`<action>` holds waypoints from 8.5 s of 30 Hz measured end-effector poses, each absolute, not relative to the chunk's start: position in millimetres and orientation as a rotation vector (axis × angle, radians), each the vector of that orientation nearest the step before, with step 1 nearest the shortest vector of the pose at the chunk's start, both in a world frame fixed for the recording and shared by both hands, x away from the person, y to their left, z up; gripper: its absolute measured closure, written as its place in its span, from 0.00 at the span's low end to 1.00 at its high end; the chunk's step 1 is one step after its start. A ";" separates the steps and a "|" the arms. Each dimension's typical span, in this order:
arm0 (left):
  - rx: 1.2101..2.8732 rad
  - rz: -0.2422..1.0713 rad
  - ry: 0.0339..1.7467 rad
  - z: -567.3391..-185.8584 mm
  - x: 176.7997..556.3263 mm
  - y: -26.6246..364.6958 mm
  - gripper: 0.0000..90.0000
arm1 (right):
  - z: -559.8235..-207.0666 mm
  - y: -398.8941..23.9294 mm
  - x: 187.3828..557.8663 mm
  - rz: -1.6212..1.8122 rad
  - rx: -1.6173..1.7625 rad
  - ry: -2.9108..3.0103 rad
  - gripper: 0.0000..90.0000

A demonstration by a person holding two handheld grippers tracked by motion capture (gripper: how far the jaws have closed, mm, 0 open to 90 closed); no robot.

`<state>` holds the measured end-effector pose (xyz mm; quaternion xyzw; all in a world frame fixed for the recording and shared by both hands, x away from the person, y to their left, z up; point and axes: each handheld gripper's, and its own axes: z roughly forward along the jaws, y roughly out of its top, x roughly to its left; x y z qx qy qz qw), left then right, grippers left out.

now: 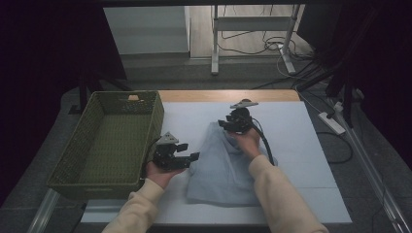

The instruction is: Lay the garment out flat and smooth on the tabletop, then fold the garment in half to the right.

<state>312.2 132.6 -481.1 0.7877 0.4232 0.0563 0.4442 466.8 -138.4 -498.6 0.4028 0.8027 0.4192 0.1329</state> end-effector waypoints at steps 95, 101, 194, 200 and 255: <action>1.963 0.136 1.043 -482.2 312.0 130.3 0.38 | -508.5 -291.8 290.2 1.045 1.473 2.352 0.76; 1.965 0.138 1.044 -482.2 311.9 130.6 0.38 | -500.1 -295.2 301.8 1.071 1.440 2.279 0.94; 1.970 0.167 0.979 -487.5 317.0 119.9 0.38 | -485.1 -209.8 276.0 1.365 0.900 2.451 0.39; 1.983 0.164 0.968 -488.9 328.0 110.8 0.38 | -484.0 -207.9 276.2 1.385 0.872 2.465 0.39; 2.026 0.155 1.138 -508.1 449.9 49.9 0.30 | -487.1 -202.0 272.9 1.378 0.841 2.492 0.39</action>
